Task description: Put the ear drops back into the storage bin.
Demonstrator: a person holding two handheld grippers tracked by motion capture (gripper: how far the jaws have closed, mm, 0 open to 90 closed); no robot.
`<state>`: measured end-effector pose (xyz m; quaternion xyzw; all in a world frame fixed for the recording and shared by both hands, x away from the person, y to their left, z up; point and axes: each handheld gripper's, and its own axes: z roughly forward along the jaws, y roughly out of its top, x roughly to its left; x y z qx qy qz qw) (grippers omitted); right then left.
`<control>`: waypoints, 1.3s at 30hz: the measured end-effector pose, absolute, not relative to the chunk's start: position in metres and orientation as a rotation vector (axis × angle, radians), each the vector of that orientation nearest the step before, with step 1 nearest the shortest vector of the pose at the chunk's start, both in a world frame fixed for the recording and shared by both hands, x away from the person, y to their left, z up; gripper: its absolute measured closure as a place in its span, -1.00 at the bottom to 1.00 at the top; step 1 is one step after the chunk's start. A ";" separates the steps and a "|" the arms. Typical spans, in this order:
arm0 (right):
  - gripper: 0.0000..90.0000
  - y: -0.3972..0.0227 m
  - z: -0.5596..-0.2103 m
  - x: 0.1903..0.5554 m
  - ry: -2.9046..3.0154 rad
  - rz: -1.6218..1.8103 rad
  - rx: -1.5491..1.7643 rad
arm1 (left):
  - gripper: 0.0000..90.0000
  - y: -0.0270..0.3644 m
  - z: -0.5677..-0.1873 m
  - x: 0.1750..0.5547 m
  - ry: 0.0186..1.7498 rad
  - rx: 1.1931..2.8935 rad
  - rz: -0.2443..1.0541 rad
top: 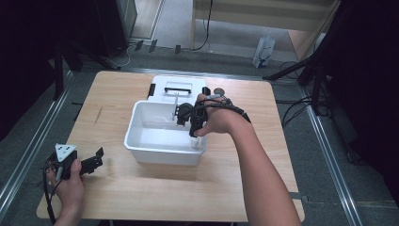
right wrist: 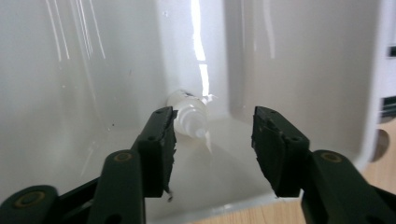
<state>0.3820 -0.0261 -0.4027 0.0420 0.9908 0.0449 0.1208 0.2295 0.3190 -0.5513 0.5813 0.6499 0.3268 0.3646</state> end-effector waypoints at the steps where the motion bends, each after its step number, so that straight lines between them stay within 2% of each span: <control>1: 0.03 -0.027 -0.399 0.381 2.887 0.136 0.136 | -1.00 0.319 -0.551 0.230 1.672 1.495 0.841; 2: -0.02 -0.028 -0.396 0.380 2.881 0.148 0.139 | -1.00 0.319 -0.551 0.229 1.673 1.497 0.840; 3: -0.16 -0.030 -0.392 0.380 2.871 0.175 0.144 | -1.00 0.319 -0.551 0.230 1.673 1.496 0.840; 6: -0.27 -0.034 -0.382 0.376 2.842 0.208 0.180 | -1.00 0.319 -0.551 0.230 1.674 1.495 0.839; 11: -0.70 -0.043 -0.374 0.370 2.816 0.223 0.224 | -1.00 0.319 -0.551 0.230 1.675 1.495 0.841; 18: -0.98 -0.065 -0.367 0.366 2.806 0.238 0.327 | -1.00 0.319 -0.551 0.230 1.676 1.496 0.841; 39: -1.00 -0.125 -0.385 0.350 2.786 0.263 0.454 | -1.00 0.318 -0.551 0.229 1.672 1.500 0.849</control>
